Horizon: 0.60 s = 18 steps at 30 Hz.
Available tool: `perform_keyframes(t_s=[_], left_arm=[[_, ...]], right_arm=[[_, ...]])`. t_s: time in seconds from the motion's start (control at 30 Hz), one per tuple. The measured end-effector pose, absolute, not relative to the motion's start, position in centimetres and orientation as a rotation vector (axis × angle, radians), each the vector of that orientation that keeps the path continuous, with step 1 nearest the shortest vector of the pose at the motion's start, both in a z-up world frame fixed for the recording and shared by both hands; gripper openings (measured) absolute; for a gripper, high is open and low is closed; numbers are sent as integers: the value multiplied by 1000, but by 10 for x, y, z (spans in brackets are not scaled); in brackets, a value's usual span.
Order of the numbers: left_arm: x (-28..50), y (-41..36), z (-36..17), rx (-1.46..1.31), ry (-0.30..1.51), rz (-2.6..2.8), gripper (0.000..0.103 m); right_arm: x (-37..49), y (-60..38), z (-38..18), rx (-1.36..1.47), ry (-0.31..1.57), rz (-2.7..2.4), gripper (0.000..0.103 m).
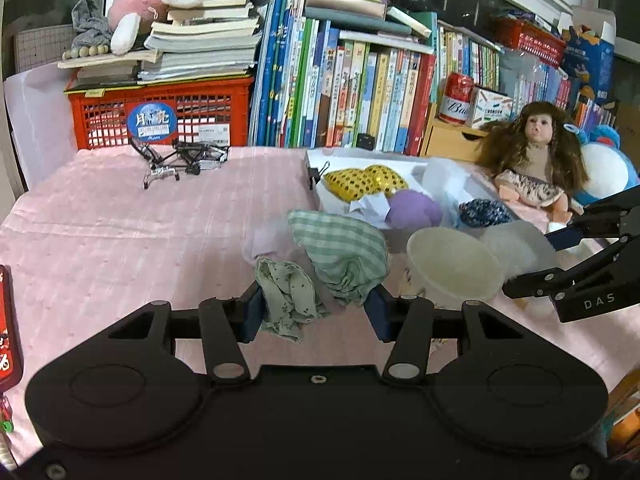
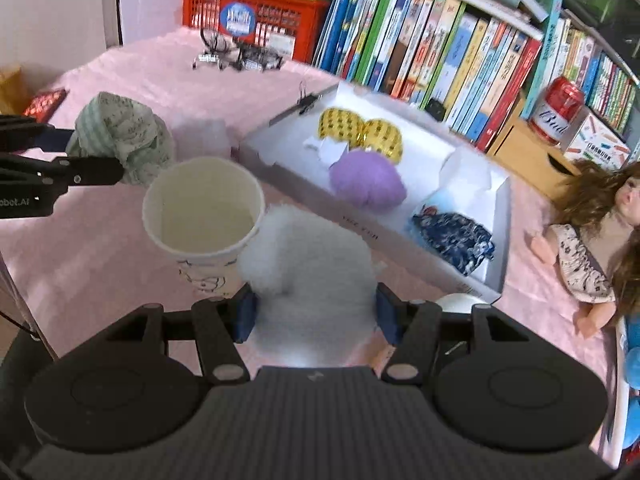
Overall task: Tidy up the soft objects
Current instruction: 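Carry the gingham cloth with the left tool while the right tool carries the cotton fluff into the box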
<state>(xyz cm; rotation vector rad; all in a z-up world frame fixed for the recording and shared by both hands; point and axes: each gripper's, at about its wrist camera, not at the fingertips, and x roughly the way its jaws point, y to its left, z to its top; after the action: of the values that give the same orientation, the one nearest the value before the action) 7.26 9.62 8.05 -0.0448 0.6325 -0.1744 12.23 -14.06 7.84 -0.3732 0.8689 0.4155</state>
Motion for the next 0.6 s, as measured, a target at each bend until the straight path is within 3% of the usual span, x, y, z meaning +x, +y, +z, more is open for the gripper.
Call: perform_keyframes(t_s=[0.6], left_arm=[[113,64,138,-51,564,-243,49]], right_arm=[[138,-184,134,-213,734,349,64]])
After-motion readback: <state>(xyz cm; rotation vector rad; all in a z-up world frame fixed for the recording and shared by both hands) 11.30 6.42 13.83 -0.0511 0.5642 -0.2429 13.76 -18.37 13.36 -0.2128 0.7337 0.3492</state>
